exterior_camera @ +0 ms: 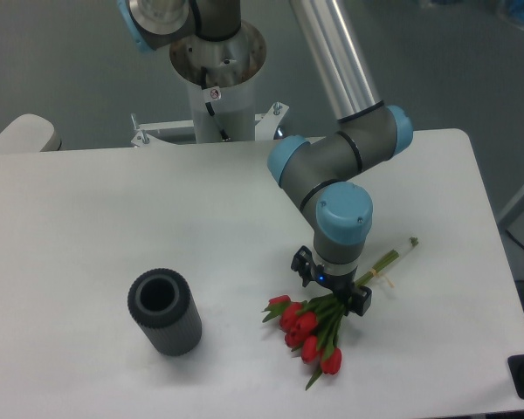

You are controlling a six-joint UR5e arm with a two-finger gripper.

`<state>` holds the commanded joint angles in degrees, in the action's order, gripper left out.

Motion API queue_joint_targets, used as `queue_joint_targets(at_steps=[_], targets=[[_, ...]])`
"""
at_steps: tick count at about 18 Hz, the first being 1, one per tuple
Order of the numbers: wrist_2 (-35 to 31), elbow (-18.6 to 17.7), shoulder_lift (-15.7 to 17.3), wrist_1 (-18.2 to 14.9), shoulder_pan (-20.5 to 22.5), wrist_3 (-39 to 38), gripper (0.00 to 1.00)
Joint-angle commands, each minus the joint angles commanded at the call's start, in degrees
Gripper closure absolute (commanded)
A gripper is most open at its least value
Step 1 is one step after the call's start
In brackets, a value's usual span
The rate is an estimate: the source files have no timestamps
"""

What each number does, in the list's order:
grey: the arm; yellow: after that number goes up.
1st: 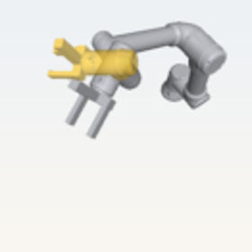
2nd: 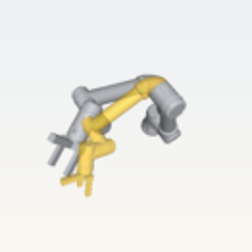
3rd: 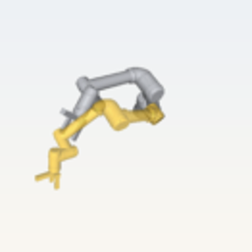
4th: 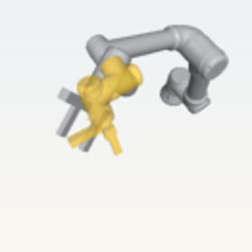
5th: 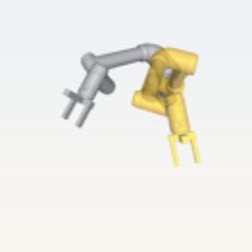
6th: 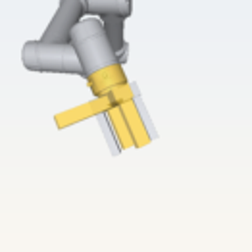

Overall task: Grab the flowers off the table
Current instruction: 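Close the gripper on the tulip stems below the flower heads, then lift the gripped tulips up off the table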

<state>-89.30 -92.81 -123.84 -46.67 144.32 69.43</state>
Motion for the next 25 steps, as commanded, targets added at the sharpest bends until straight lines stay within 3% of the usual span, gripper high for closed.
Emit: queue_joint_targets(at_steps=[14,20,22,25], targets=[[0.00,-0.70,-1.23,3.08,0.00,0.09,0.01],[0.00,-0.44,-1.58,3.61,0.00,0.44,0.47],[0.00,-0.26,-1.58,3.61,0.00,0.79,0.59],[0.09,0.17,-1.49,3.61,0.00,1.49,0.65]])
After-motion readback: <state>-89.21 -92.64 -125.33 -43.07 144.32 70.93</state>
